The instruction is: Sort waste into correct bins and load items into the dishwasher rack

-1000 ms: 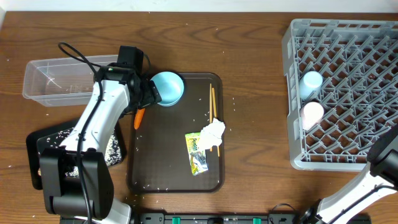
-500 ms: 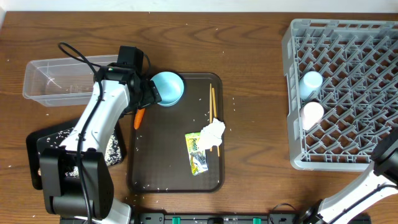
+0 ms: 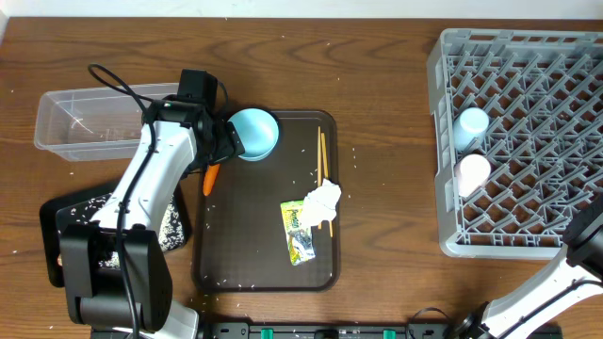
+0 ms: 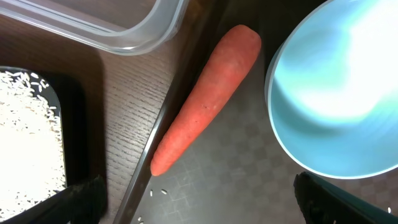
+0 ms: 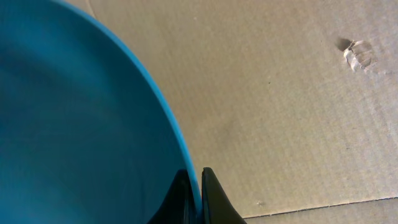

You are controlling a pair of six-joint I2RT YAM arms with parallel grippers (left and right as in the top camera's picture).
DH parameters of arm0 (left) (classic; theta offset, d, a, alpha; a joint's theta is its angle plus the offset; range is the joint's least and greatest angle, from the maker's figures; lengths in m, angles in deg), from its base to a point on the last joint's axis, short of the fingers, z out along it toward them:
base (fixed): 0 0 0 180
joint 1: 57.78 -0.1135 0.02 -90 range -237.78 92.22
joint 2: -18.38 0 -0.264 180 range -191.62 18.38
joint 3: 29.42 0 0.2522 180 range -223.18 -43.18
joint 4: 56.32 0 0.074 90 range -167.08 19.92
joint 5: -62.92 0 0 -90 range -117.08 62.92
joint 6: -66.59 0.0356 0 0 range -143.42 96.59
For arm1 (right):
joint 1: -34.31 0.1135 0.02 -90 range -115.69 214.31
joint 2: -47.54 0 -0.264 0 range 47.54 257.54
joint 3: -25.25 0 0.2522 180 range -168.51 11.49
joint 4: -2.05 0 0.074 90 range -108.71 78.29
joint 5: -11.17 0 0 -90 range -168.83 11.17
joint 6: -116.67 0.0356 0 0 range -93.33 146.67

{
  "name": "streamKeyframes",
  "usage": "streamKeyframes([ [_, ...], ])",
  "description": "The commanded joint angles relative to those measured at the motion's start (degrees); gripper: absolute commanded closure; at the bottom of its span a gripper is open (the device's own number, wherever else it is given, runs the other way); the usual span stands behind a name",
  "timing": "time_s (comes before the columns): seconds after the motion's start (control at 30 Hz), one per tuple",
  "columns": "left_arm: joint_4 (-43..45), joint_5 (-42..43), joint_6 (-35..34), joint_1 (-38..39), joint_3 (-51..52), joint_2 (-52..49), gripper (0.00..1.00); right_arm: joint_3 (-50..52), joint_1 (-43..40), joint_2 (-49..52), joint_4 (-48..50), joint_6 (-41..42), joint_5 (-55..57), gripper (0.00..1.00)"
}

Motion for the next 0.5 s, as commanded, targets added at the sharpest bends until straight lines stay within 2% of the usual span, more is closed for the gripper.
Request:
streamKeyframes([
  [0.0,-0.1,-0.5,0.2,-0.2,0.2,0.4,0.02,0.1,0.8,0.6,-1.1,1.4,-1.6,0.99],
  [0.47,-0.1,-0.5,0.2,-0.2,0.2,0.4,0.02,0.1,10.1,0.6,-0.7,1.4,0.3,0.98],
])
